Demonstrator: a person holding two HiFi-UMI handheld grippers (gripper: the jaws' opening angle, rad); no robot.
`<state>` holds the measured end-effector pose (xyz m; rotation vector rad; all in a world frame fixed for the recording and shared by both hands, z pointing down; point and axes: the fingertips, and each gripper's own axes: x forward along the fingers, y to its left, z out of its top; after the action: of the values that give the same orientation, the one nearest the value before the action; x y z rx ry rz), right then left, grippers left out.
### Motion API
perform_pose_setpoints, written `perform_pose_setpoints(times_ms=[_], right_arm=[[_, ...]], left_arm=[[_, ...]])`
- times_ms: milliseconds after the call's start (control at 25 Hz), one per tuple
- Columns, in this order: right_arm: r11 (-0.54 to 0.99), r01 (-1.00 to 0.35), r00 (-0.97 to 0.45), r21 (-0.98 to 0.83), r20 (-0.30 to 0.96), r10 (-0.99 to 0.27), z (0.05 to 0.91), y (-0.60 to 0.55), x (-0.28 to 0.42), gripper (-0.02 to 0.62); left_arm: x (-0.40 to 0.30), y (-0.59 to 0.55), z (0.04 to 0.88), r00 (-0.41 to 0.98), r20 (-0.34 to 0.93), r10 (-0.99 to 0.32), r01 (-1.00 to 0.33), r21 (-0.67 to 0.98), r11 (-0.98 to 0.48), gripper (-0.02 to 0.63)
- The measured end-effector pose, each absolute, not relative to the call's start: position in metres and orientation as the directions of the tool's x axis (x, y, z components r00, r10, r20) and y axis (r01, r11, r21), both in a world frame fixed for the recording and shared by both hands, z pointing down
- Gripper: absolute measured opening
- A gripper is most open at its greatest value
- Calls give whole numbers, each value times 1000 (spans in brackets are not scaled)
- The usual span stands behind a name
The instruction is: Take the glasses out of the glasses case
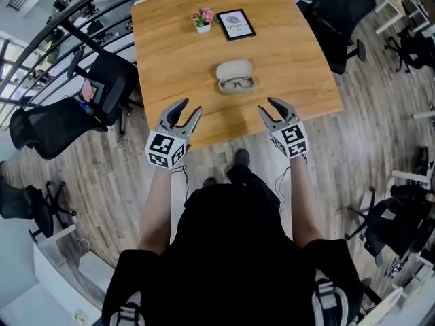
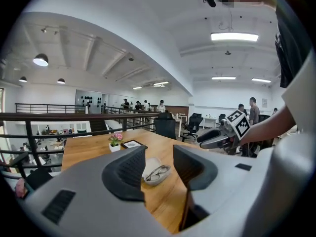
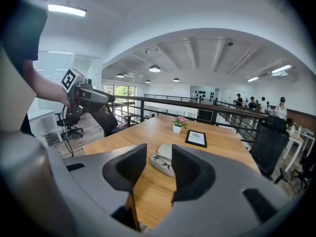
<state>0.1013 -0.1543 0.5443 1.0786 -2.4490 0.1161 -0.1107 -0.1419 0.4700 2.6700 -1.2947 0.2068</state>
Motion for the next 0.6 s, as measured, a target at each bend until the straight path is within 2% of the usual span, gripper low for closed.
perform_pose_setpoints(times_ms=[600], right_arm=[[815, -577, -694, 46, 498, -520, 580, -230, 113, 161]], left_arm=[[-92, -191, 494, 478, 253, -841, -878, 106, -467, 186]])
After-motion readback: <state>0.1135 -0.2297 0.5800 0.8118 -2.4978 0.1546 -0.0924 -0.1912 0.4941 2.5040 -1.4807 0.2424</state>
